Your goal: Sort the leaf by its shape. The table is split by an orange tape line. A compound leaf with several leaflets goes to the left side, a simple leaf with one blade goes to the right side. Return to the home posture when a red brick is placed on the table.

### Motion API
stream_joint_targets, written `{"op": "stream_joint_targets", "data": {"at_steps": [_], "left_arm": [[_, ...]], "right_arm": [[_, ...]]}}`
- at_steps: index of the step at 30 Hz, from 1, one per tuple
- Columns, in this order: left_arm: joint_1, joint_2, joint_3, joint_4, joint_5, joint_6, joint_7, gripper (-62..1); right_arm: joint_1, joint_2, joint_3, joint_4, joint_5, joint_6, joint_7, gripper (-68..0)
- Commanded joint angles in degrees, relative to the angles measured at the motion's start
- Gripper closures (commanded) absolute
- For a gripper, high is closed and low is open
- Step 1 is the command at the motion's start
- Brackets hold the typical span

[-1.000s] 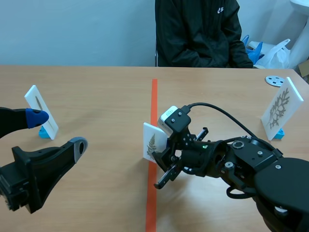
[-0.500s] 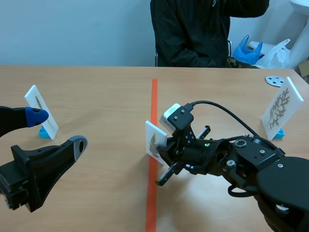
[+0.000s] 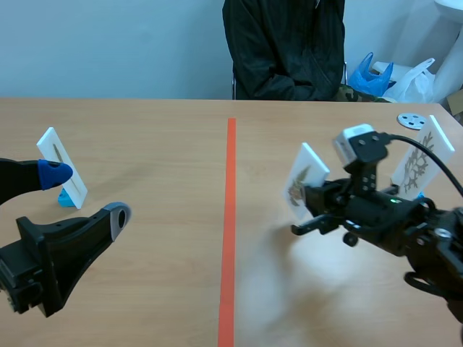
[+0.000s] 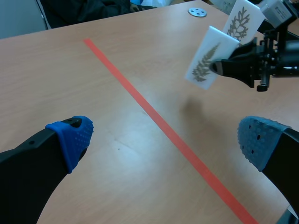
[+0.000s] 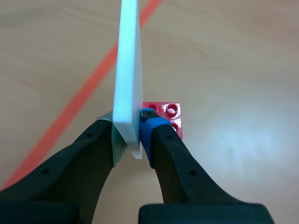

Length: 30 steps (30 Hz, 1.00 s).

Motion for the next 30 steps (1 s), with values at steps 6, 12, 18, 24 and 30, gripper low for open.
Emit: {"op": "stream_joint_targets", "data": {"at_steps": [6, 12, 18, 24, 30], "left_arm": [[-0.3, -0.3, -0.3, 0.2, -0.6, 0.1, -1.2, -62.3], [-0.3, -0.3, -0.3, 0.2, -0.6, 0.1, -1.4, -62.3], [-0.3, -0.3, -0.3, 0.2, -0.6, 0.1, -1.4, -62.3], [-0.3, -0.3, -0.3, 0.2, -0.5, 0.1, -1.4, -62.3], [-0.3, -0.3, -0.3, 0.2, -0.5, 0.1, -1.4, -62.3]], "right_arm": [[-0.4, 0.8, 11.1, 0.3, 0.9, -0.3, -0.6, -1.5], [-0.4, 1.6, 12.7, -0.2, 0.9, -4.9, -0.4, -1.5], [0.4, 1.6, 12.7, -3.7, 1.2, -10.0, 1.6, -1.5], [3.3, 1.6, 12.7, -10.5, 1.2, -13.3, 4.3, -1.5], [4.9, 1.6, 12.7, -13.6, -0.5, -15.0, 5.2, -1.5]]}}
